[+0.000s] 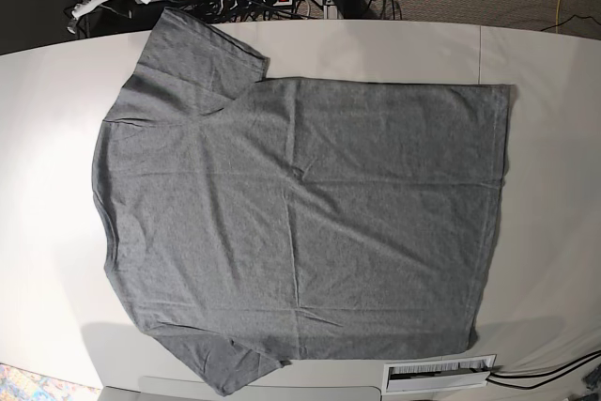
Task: Fold the T-shirt properly
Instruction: 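Move both grippers down to the shoulder corners of the grey T-shirt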
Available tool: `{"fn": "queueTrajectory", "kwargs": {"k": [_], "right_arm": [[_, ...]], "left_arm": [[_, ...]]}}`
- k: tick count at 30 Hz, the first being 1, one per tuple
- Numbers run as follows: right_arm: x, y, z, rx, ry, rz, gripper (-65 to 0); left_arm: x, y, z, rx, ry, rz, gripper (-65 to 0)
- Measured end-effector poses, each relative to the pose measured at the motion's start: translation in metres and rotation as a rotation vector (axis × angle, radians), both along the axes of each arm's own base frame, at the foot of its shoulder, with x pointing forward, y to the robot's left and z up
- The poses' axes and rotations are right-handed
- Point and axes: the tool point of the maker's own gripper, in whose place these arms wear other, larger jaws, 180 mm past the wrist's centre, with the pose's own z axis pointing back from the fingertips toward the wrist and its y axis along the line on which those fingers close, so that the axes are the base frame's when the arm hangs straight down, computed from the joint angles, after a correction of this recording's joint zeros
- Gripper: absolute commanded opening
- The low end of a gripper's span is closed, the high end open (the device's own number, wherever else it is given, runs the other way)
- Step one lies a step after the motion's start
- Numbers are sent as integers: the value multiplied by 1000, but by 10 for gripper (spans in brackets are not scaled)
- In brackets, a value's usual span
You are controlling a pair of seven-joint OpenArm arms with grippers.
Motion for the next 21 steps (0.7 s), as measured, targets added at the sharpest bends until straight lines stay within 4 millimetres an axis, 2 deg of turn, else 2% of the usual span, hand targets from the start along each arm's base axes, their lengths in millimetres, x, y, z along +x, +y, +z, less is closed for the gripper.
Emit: {"fn": "queueTrajectory", "kwargs": {"k": [8,14,21], "right_arm": [[22,24,30,-1,-100,66,-650],[37,21,38,-48,-154,84,-650],[57,20,47,-51,-224,64,-650]], "left_arm": [[39,-2,36,75,-156,-67,-650],[63,-13,58,86,-266,-117,-650],[119,-15,74,108,-455,-132,-650]]}}
